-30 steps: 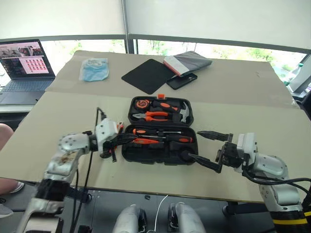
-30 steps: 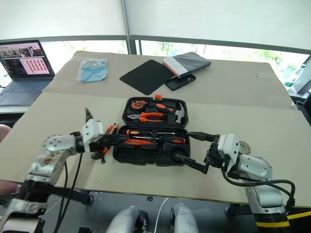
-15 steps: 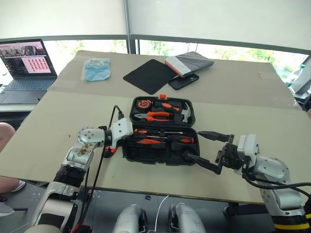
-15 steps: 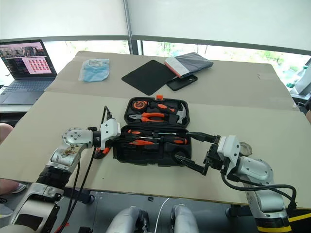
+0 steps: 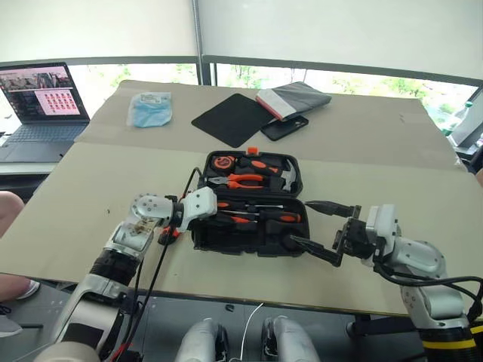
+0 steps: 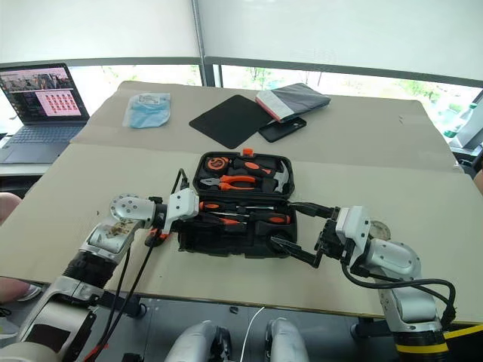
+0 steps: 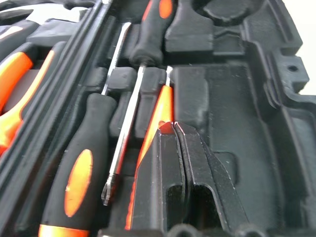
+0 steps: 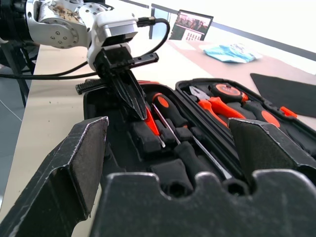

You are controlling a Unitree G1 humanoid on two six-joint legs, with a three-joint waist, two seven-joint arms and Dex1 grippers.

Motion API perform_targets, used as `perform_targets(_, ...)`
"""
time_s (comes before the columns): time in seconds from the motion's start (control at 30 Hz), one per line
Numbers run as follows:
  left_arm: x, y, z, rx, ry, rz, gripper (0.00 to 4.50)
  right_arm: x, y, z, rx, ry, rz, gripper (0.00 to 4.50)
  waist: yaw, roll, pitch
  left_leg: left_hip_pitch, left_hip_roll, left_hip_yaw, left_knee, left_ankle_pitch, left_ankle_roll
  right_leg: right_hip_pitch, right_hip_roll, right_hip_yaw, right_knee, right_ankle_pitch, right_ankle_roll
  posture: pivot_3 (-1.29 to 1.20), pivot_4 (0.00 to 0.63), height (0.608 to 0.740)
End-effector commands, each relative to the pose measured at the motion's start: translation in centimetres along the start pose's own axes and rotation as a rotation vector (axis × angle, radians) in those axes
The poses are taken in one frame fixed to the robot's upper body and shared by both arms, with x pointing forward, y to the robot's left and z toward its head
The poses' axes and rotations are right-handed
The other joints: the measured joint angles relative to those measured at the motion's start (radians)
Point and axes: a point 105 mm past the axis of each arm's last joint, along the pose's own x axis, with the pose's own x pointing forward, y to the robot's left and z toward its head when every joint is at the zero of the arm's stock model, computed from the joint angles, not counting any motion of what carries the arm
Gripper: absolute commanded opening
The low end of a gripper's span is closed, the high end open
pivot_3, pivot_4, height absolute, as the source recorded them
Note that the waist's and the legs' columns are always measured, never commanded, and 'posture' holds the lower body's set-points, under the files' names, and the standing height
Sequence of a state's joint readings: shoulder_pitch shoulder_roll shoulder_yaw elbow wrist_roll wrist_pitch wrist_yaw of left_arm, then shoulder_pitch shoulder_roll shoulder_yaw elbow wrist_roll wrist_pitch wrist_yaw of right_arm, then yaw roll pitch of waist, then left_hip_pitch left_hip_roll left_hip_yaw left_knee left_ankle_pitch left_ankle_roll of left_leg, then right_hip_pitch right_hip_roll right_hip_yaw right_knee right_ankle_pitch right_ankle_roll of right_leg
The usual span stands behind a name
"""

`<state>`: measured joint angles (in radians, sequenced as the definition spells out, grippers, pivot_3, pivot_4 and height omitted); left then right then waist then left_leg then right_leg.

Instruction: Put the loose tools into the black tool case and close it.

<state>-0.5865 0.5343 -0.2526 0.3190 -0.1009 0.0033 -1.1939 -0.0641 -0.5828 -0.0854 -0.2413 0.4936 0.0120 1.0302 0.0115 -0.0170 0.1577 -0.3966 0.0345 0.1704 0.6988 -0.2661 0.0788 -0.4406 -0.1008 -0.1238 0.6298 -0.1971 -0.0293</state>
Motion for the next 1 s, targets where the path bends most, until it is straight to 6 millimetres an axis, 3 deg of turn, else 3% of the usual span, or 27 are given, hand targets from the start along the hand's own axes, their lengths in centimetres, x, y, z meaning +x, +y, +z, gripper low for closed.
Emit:
perform_targets(0.03,-0.7,0.2,-0.7,-0.052,0.001,0.033,0.08,0.1,0.1,0.6,-0.015,-0.025,0.008,4.5,0.0,0.0,0.0,0.0,0.0,0.0,0.0,0.0,0.0,0.0,0.0,0.0,0.0,0.0,0.0,0.0,0.15,0.74)
perform_targets(0.27,-1.8,0.2,-0.5,-0.055,-0.025,0.063,0.08,0.2,0.2,0.4,-0.005,-0.027,0.011,4.5,-0.004,0.0,0.0,0.0,0.0,0.0,-0.001,0.003,-0.005,-0.001,0.0,0.0,0.0,0.0,0.0,0.0,0.15,0.74)
perform_targets(0.33,-2.4,0.7,0.6,-0.049,-0.096,0.098,0.08,0.2,0.1,0.3,-0.008,-0.028,0.008,4.5,-0.005,0.0,0.0,0.0,0.0,0.0,-0.001,0.003,-0.005,-0.001,0.0,0.0,0.0,0.0,0.0,0.0,0.15,0.74)
perform_targets(0.5,-6.9,1.6,2.9,-0.143,-0.32,0.278,0.08,-0.3,-0.4,0.4,-0.031,-0.028,-0.014,4.5,-0.01,0.0,0.0,-0.002,0.0,0.0,-0.001,0.003,-0.005,-0.003,-0.001,0.0,0.0,0.0,0.0,0.0,0.15,0.74)
perform_targets(0.6,-11.1,0.5,1.2,-0.212,-0.297,0.405,0.73,-0.9,-0.5,0.4,-0.042,-0.023,-0.02,4.5,-0.019,0.0,0.0,-0.002,0.0,0.0,-0.001,0.003,-0.006,-0.003,-0.001,0.0,0.0,0.0,0.0,0.0,0.15,0.74)
perform_targets(0.67,-14.0,-0.2,-0.6,-0.227,-0.234,0.531,1.47,-1.2,-0.4,0.3,-0.048,-0.019,-0.018,4.5,-0.024,0.0,0.0,-0.001,0.0,0.0,-0.003,0.003,-0.006,-0.002,-0.002,0.0,0.0,0.0,0.0,0.0,0.15,0.74)
perform_targets(0.8,-22.4,-3.5,-5.6,-0.387,-0.011,0.83,2.9,-1.6,-0.3,0.3,-0.064,-0.021,-0.015,4.5,-0.029,0.0,0.001,0.0,0.0,0.0,-0.004,-0.001,-0.013,-0.003,-0.003,0.0,-0.001,-0.001,0.0,0.0,0.15,0.74)
perform_targets(0.93,-24.8,-6.1,-6.5,-0.459,0.066,0.872,4.33,-1.7,-0.1,0.3,-0.048,-0.02,-0.003,4.5,-0.007,0.0,0.001,-0.002,0.0,-0.001,-0.004,-0.004,-0.013,-0.008,-0.006,-0.002,-0.001,-0.002,0.0,0.0,0.15,0.74)
perform_targets(1.0,-25.1,-6.9,-6.5,-0.483,0.091,0.868,4.45,-1.6,0.2,0.4,-0.028,-0.029,0.007,4.5,0.005,0.0,0.001,-0.002,-0.001,0.0,-0.004,-0.006,-0.01,-0.01,-0.008,-0.002,-0.002,-0.005,-0.006,0.0,0.15,0.74)
